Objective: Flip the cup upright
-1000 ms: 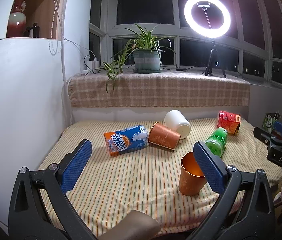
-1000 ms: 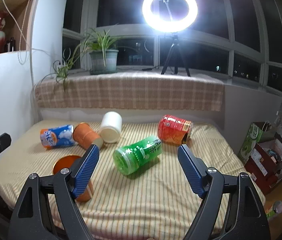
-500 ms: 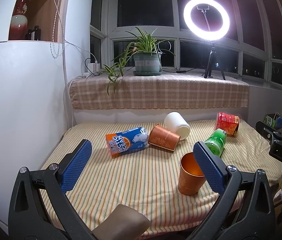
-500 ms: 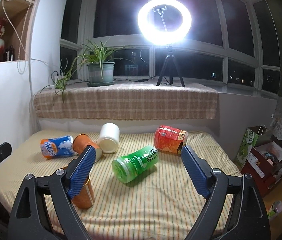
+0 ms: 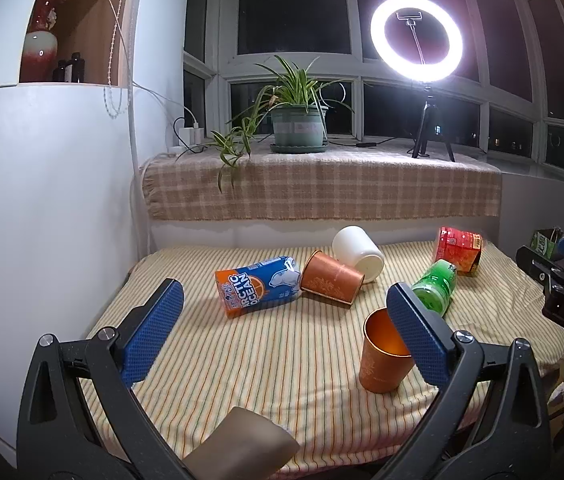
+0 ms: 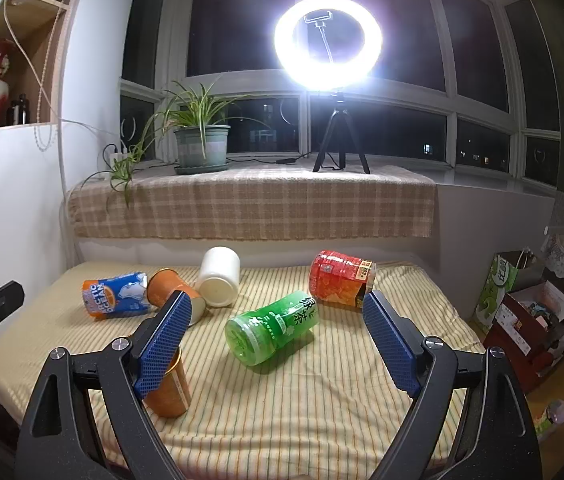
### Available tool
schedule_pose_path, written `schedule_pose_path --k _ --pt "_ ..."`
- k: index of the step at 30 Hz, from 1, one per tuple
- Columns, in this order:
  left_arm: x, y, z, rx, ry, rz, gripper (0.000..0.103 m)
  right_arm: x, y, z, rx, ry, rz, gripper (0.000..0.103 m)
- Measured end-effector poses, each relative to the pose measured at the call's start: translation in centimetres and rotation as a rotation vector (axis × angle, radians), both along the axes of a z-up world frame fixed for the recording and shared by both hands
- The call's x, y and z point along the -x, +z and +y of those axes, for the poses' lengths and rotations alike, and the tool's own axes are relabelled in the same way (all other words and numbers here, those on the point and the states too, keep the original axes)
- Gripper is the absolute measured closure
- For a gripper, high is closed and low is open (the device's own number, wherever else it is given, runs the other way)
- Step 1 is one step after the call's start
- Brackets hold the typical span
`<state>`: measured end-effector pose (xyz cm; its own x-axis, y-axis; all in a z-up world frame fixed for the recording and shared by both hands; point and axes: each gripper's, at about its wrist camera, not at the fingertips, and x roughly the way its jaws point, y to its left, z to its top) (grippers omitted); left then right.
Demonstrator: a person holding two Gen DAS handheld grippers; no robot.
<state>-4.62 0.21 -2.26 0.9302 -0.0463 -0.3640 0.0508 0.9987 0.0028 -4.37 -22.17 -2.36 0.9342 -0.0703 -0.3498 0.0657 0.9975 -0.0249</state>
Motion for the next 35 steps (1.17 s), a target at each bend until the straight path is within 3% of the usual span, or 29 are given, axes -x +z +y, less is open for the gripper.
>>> schedule_pose_path --k 35 --pt "-1.0 -0.1 0.4 -0.001 0.011 0.01 0.0 -1.2 -1.0 -0.4 -0.009 -0.006 0.046 0.015"
